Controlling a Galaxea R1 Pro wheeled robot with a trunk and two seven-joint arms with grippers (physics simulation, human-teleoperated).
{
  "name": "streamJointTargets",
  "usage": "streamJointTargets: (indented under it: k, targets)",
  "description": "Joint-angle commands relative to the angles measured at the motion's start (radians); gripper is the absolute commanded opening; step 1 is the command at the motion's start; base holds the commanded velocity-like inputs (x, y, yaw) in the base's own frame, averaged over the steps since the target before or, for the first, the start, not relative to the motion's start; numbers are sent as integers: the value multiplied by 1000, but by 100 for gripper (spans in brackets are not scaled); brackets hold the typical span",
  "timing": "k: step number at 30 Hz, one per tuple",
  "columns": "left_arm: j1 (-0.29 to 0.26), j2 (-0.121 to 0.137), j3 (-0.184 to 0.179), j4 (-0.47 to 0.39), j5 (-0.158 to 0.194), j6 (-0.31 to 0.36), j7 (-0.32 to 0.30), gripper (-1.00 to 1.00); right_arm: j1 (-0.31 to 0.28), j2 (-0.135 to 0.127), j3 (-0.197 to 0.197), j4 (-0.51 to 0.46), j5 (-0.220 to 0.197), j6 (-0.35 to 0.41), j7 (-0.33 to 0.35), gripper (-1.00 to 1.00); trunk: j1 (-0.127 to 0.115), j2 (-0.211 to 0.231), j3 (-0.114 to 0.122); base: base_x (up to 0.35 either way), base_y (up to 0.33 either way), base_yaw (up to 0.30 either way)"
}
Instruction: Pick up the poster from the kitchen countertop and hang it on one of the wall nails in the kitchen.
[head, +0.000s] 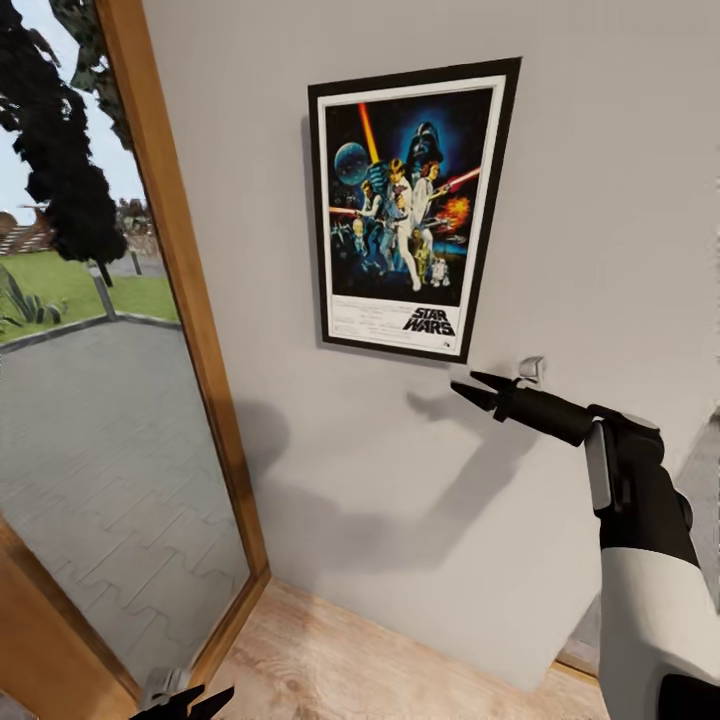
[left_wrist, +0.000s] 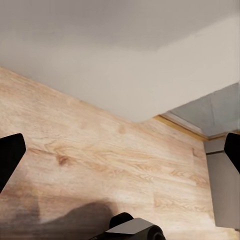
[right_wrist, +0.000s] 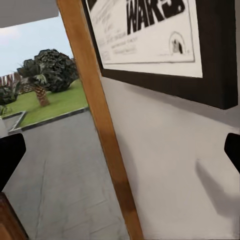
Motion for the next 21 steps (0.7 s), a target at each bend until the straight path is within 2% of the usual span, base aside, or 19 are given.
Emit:
streamJointTargets:
  k: [1, 6, 9, 11, 12, 13, 14, 15, 17, 18, 20, 21]
  targets:
    - [-1, 0, 2, 0, 4, 7, -5, 100, 0, 1, -1, -1, -3, 9, 4, 100, 0, -2, -2, -233, 0, 0]
    - [-1, 0, 2, 0, 3, 7, -3, 100, 8, 8, -3, -1, -4, 5, 7, 100, 0, -2, -2, -302, 0, 0]
    - [-1, 0, 2, 1, 3, 8, -3, 100, 20, 9, -4, 3, -36, 4, 9, 100, 0, -2, -2, -297, 0, 0]
    - [-1, 0, 3, 1, 4, 8, -4, 100, 65, 9, -5, 2, -83, -5, 11, 100, 0, -2, -2, -158, 0, 0]
    - [-1, 0, 3, 2, 5, 8, -4, 100, 111, 9, -6, 2, -111, -21, 11, 100, 0, -2, -2, -90, 0, 0]
    - [-1, 0, 3, 2, 7, 9, -5, 100, 195, 9, -6, 5, -137, -64, 12, 100, 0, -2, -2, -46, 0, 0]
    - [-1, 0, 3, 3, 7, 9, -6, 100, 225, 9, -6, 6, -142, -83, 12, 100, 0, -2, -2, -37, 0, 0]
    - [-1, -1, 3, 3, 8, 9, -10, 100, 288, 9, -7, 14, -150, -125, 11, 100, 0, -2, -2, -24, 0, 0]
    - [-1, -1, 4, 3, 9, 9, -21, 100, 351, 8, -7, 36, -155, -169, 11, 100, 0, -2, -2, -17, 0, 0]
    - [-1, -1, 4, 3, 9, 11, -41, 100, 411, 7, -8, 74, -157, -213, 11, 100, 0, -2, -2, -10, 0, 0]
    - [-1, -1, 4, 3, 9, 13, -64, 100, 460, 5, -9, 126, -157, -254, 11, 100, 0, -2, -2, -7, 0, 0]
    - [-1, -1, 4, 3, 9, 14, -85, 100, 499, 1, -10, 191, -156, -297, 10, 100, 0, -2, -2, -4, 0, 0]
